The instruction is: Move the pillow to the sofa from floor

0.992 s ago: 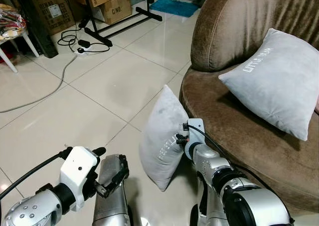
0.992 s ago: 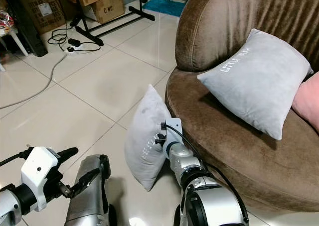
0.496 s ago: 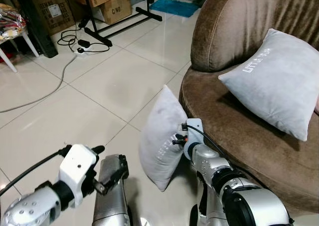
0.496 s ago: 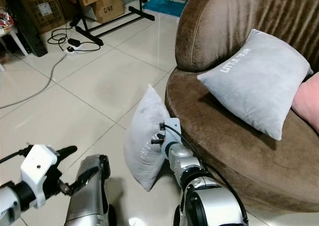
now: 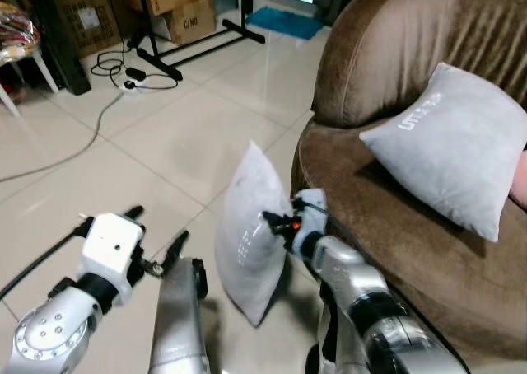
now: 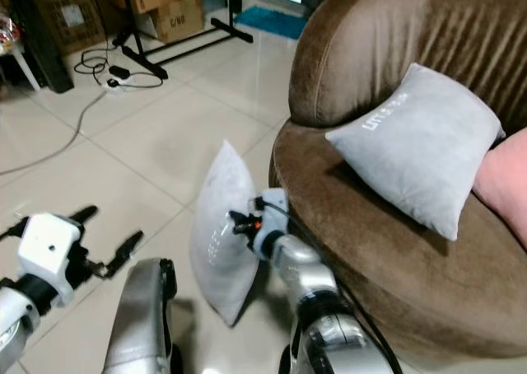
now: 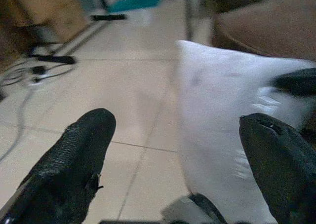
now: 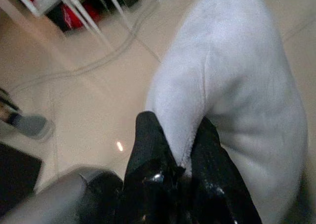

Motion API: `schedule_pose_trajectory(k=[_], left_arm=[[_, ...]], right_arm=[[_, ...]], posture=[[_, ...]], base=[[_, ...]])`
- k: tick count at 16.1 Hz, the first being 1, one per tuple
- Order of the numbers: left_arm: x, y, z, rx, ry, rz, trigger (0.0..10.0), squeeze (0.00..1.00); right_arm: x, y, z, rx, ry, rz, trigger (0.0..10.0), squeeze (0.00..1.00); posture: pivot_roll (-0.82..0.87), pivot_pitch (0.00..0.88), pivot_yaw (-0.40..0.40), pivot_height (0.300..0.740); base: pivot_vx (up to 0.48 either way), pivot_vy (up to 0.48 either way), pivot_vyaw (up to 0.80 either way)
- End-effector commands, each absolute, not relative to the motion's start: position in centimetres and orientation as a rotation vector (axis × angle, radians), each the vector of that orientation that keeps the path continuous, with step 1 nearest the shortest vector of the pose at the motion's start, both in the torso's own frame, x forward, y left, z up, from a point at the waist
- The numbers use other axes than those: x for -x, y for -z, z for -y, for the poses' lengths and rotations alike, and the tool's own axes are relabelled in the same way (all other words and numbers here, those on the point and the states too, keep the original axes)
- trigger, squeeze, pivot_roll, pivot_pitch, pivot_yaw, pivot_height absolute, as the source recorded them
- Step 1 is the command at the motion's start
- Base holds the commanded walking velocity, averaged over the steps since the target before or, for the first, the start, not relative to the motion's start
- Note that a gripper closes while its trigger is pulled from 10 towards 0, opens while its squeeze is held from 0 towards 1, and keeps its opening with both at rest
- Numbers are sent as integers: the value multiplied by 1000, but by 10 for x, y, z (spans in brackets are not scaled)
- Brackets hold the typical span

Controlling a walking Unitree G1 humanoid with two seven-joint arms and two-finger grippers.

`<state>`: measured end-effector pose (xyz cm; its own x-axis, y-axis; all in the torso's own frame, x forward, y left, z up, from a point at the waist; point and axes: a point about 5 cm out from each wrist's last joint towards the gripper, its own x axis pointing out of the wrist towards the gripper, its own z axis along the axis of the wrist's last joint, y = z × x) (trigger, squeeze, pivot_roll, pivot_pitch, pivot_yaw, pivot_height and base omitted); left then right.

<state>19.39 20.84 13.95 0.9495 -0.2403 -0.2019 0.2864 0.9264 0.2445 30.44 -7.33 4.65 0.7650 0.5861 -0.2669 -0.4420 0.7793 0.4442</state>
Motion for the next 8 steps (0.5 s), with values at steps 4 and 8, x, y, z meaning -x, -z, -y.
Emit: schedule_pose_trajectory(k=[4,8], left_arm=[[-206,-151,-206,-268,161,-63,10000,0],[-222,-154,-200,-262,120,-13,10000,0]], right_arm=[[-295,-111,80,-437,-639,-172,0,0],[-276,-144,91,-454,-601,-49,10000,0]], posture=[[86,0,-28,452],[57,0,-4,452]], base=[[0,0,0],[0,0,0]])
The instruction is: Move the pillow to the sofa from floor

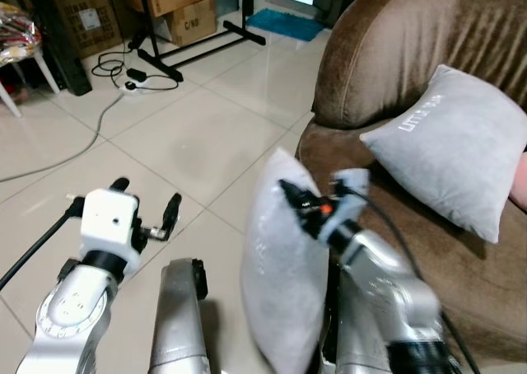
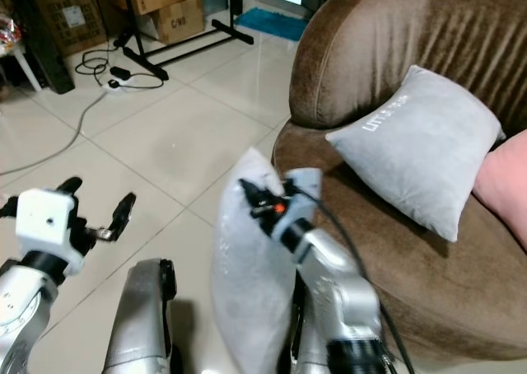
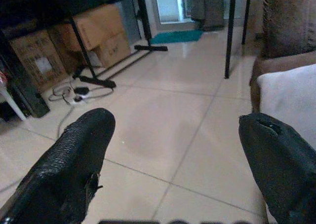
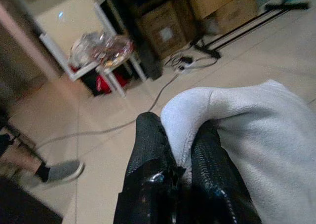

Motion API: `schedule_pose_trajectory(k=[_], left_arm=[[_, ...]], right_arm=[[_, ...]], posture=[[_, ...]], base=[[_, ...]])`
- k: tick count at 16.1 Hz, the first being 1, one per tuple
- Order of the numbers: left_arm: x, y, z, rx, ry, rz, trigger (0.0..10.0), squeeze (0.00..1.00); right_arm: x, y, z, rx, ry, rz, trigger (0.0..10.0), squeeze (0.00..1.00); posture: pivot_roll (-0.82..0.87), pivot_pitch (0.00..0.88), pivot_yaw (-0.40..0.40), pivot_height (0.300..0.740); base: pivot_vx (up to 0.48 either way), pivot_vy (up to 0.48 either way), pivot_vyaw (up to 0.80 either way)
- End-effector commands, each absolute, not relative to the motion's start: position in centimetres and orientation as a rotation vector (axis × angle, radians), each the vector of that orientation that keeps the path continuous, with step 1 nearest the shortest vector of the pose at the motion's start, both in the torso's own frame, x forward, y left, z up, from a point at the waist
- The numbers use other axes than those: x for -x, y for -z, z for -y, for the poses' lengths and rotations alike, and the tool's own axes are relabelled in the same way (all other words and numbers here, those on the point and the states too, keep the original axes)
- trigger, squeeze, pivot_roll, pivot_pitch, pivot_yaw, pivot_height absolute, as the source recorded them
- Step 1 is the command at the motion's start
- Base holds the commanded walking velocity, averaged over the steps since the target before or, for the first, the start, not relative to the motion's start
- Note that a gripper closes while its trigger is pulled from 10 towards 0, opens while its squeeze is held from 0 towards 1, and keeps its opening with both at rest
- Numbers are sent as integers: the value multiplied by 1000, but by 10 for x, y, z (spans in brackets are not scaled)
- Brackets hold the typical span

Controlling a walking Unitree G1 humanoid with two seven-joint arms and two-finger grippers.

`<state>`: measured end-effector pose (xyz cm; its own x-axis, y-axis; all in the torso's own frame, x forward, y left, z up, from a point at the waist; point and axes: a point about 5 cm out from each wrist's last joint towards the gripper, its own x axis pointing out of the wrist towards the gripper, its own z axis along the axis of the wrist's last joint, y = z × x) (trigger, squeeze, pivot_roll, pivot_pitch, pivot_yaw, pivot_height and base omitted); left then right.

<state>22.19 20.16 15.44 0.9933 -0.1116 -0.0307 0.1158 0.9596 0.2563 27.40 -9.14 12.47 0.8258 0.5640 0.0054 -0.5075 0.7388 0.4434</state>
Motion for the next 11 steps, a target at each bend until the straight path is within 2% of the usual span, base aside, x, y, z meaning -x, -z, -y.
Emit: schedule_pose_trajectory(k=[1,3,11], left_arm=[[-227,-157,-203,-313,88,0,10000,0],[-228,-164,-205,-311,47,42,10000,0],[-234,-169,-193,-317,70,86,10000,0]], right_arm=[[-271,-156,95,-453,-600,-7,10000,0],[-270,-160,102,-276,-528,9,10000,0],[-275,-166,99,-230,-401,11,10000,0]], posture=[[53,0,-1,452],[52,0,0,467],[51,0,12,522]], base=[[0,0,0],[0,0,0],[0,0,0]])
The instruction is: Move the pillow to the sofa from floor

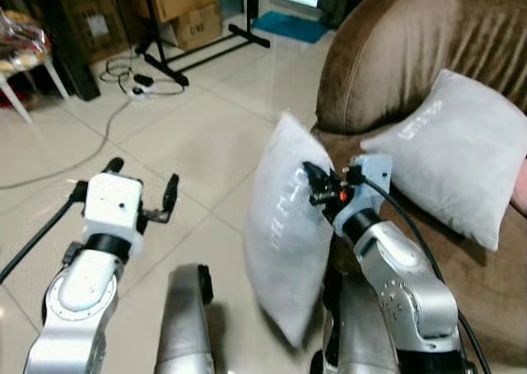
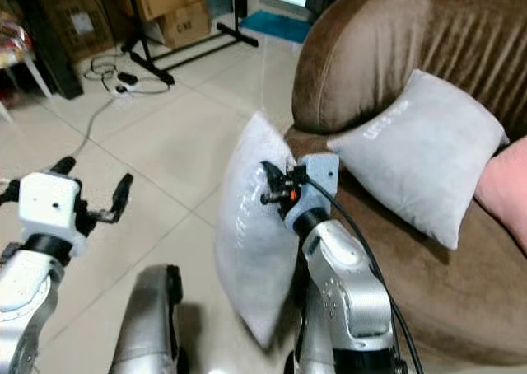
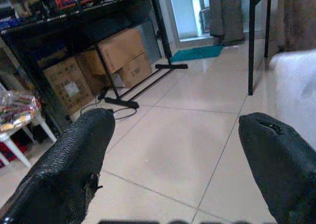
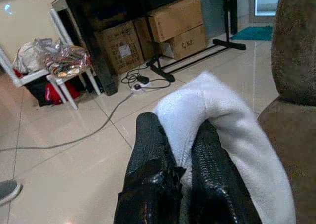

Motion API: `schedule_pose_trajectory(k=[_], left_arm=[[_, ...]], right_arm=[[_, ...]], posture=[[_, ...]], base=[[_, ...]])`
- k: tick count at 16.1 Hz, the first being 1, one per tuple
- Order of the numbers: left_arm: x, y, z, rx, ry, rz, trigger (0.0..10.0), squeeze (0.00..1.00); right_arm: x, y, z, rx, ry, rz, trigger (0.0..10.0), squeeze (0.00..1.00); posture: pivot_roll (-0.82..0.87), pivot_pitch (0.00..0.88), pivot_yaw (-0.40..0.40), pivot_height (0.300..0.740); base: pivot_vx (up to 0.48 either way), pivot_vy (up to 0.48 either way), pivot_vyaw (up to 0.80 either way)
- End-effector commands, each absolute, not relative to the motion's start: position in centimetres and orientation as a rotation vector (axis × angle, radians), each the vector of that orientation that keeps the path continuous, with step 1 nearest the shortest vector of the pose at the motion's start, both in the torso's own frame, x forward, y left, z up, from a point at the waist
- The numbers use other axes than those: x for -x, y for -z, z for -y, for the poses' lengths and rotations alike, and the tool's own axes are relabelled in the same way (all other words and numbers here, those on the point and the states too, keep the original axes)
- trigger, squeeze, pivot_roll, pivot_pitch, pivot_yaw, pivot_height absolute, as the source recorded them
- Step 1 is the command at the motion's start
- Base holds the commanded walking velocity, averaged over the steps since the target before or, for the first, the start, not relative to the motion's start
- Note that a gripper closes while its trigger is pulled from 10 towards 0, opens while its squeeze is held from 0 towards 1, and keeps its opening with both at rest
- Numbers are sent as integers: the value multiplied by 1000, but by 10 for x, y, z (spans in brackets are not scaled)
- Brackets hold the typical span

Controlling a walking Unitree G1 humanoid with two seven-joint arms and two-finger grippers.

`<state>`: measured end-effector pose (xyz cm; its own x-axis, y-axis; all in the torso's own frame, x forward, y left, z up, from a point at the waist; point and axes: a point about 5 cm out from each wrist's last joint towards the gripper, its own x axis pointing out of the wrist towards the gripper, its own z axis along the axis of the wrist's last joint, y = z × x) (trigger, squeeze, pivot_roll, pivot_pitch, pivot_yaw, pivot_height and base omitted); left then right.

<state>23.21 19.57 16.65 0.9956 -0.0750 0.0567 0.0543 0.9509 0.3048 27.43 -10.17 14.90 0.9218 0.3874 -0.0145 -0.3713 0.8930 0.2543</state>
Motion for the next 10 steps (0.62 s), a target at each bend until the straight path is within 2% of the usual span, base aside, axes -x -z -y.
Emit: schedule_pose_trajectory(k=[1,10], left_arm=[[-234,-169,-193,-317,70,86,10000,0],[-241,-166,-189,-318,90,83,10000,0]], right_arm=[[-275,-166,99,-230,-401,11,10000,0],[-273,-172,107,-344,-359,21,10000,0]], posture=[[51,0,12,522],[43,0,13,597]], base=[[0,0,0],[0,0,0]])
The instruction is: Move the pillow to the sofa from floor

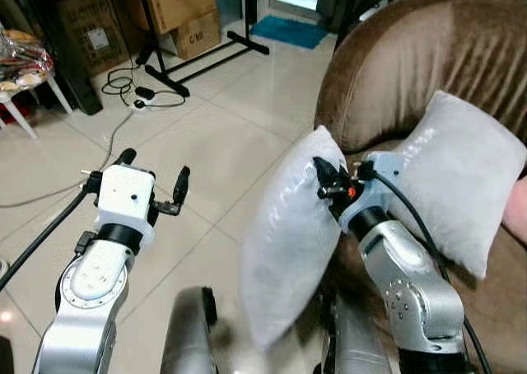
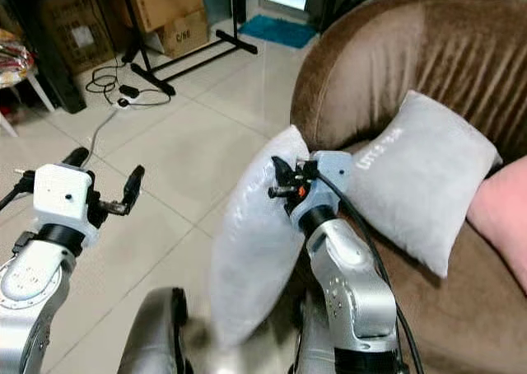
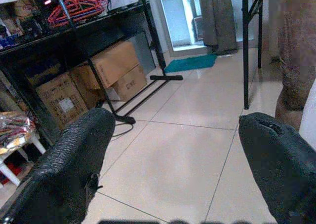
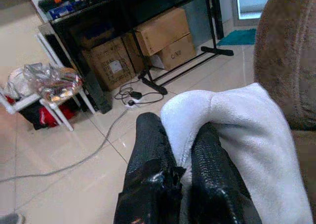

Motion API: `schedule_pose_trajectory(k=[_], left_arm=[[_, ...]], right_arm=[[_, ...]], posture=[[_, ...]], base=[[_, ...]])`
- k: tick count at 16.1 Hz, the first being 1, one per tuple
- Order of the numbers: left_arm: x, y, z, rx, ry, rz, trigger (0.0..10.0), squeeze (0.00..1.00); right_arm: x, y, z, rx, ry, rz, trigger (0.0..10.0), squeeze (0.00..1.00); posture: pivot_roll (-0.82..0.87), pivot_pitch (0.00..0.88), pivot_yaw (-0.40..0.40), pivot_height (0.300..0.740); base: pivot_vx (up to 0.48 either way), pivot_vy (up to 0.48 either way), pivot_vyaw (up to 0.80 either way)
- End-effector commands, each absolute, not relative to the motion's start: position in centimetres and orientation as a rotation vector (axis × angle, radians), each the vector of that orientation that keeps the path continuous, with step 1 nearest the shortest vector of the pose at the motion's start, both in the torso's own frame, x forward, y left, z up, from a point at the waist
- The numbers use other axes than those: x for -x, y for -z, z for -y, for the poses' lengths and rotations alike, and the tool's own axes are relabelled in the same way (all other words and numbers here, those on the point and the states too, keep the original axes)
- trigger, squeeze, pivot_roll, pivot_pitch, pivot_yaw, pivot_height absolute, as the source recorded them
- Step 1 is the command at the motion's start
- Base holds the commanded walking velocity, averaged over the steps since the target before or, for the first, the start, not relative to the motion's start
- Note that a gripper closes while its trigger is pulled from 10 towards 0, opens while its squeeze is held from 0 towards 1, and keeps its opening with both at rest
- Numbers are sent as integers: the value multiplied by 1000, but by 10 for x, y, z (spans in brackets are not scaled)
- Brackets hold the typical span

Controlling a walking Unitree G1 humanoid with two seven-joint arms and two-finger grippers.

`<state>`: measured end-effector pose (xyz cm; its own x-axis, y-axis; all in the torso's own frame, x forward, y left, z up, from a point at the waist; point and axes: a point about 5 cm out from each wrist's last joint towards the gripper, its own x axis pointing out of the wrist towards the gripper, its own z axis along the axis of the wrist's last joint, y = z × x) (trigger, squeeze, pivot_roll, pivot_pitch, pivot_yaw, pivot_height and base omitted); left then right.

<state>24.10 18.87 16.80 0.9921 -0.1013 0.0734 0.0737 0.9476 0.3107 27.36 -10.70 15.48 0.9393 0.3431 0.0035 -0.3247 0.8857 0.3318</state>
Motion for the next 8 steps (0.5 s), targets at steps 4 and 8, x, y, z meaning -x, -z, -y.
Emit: schedule_pose_trajectory(k=[4,8], left_arm=[[-242,-166,-189,-317,88,85,10000,0],[-242,-166,-189,-318,91,86,10000,0]], right_arm=[[-274,-174,107,-385,-362,25,10000,0],[-273,-177,106,-371,-379,37,10000,0]], posture=[[43,0,13,637],[40,0,13,672]], base=[[0,0,0],[0,0,0]])
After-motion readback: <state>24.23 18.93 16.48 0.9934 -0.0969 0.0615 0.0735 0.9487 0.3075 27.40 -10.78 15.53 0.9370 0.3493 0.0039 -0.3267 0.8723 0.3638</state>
